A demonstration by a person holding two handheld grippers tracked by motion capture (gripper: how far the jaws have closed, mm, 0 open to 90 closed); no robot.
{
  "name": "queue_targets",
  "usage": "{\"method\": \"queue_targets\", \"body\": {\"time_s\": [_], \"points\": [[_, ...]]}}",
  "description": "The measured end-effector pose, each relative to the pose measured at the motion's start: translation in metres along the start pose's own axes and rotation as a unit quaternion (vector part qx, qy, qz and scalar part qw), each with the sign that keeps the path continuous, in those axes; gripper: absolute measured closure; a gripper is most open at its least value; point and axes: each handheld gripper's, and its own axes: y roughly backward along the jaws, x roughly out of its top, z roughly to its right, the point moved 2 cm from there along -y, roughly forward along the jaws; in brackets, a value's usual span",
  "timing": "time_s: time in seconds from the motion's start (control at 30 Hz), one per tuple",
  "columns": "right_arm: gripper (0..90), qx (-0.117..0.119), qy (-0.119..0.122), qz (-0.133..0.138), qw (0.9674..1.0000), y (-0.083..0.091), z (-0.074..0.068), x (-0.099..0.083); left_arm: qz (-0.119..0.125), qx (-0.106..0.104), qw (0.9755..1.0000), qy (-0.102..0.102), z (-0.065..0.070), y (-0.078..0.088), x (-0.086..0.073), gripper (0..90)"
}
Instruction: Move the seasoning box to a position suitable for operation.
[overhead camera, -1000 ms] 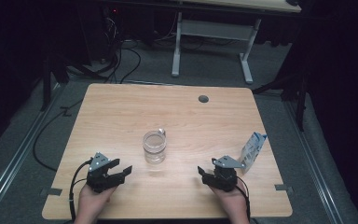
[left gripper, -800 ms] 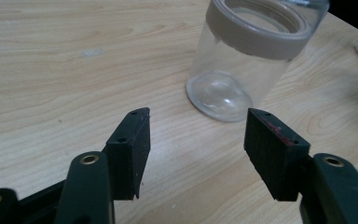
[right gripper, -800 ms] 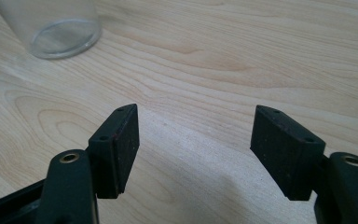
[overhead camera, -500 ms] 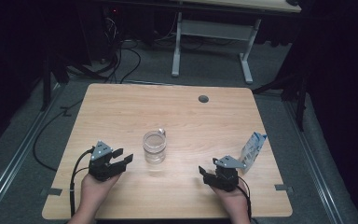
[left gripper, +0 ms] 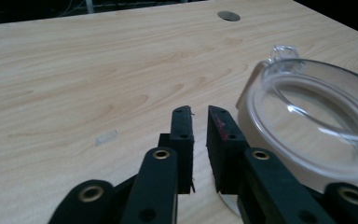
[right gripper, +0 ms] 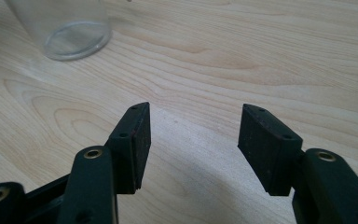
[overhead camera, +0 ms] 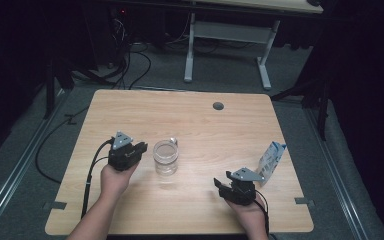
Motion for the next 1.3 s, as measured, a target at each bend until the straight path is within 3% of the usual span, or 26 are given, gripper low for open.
{"method": "queue_targets", "body": {"time_s": [0.1, 0.23, 0.33, 0.57, 0.67, 0.97, 1.3], "points": [[43.0, 0.004, -0.002, 0.001, 1.0, 0.001, 0.0, 0.0, 0.007, -0.003, 1.0, 0.005, -0.001, -0.008, 0.005, 89.3], [37.9, 0.005, 0.0, -0.003, 1.0, 0.0, -0.001, 0.001, 0.012, -0.004, 0.9999, 0.005, -0.001, -0.017, 0.009, 90.0], [36.4, 0.012, -0.003, -0.001, 0.9999, -0.001, -0.001, 0.001, 0.01, -0.006, 0.9998, 0.016, -0.001, -0.025, 0.009, 90.0], [38.3, 0.01, -0.007, -0.002, 0.9999, -0.002, 0.0, 0.0, 0.003, -0.026, 0.9996, -0.014, 0.01, -0.03, 0.003, 90.0], [40.3, 0.008, -0.006, -0.001, 0.9999, -0.001, 0.0, 0.0, 0.005, -0.025, 0.9994, -0.021, 0.013, -0.029, 0.003, 90.0], [42.6, 0.013, -0.014, 0.003, 0.9998, -0.002, 0.001, 0.0, 0.012, -0.043, 0.9989, -0.016, 0.016, -0.016, -0.008, 90.0], [44.5, 0.022, -0.013, 0.002, 0.9997, -0.002, 0.0, 0.0, 0.026, -0.064, 0.9974, -0.022, 0.042, 0.014, -0.03, 90.0]]}}
